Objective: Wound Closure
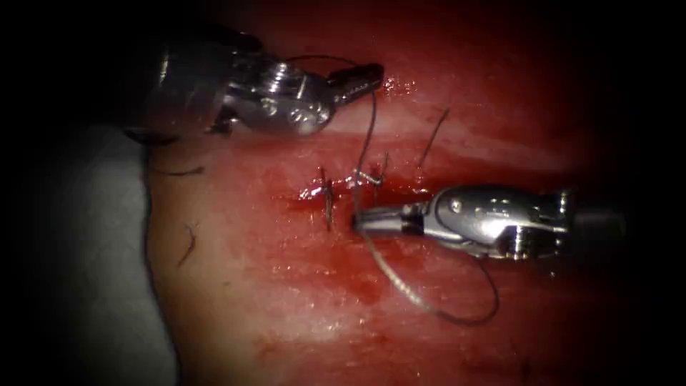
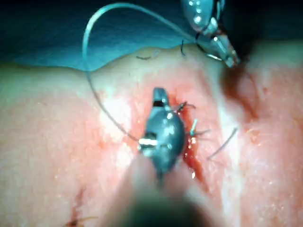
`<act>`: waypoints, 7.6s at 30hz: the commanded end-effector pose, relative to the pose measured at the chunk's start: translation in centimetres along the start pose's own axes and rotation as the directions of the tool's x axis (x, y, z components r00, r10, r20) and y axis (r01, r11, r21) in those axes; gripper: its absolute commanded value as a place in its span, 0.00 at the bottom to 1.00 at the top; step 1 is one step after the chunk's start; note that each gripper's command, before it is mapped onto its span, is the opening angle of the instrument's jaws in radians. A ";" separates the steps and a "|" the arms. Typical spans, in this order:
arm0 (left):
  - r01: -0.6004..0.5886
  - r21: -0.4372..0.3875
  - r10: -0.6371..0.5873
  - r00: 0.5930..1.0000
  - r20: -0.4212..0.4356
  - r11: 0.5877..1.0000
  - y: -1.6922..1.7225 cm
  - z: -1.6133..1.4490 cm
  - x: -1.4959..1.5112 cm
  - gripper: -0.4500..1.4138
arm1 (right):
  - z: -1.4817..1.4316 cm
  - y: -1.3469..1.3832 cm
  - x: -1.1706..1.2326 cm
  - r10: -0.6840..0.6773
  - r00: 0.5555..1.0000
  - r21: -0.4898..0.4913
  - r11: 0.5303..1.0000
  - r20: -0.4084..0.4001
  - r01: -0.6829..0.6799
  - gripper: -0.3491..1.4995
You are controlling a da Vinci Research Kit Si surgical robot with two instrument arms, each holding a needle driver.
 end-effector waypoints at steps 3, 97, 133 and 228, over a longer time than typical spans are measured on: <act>-0.017 0.016 0.016 1.000 0.020 1.000 0.22 0.24 -0.02 0.00 | 0.12 -0.12 0.01 0.002 1.000 0.016 1.000 -0.003 -0.002 0.00; -0.108 0.241 0.046 0.967 0.252 0.964 1.61 -0.56 0.12 0.00 | -0.45 0.55 0.79 0.016 0.997 -0.507 0.860 -0.072 -0.050 0.80; -0.231 0.178 0.213 0.970 0.115 0.956 0.42 -0.08 0.22 0.00 | 0.06 -0.30 -0.05 0.026 0.999 0.071 0.997 -0.047 -0.023 0.80; 0.051 -0.012 -0.048 0.984 0.170 0.999 0.43 0.22 -0.32 0.00 | -0.36 0.21 -0.69 0.237 0.952 -0.771 0.564 -0.192 -0.296 0.00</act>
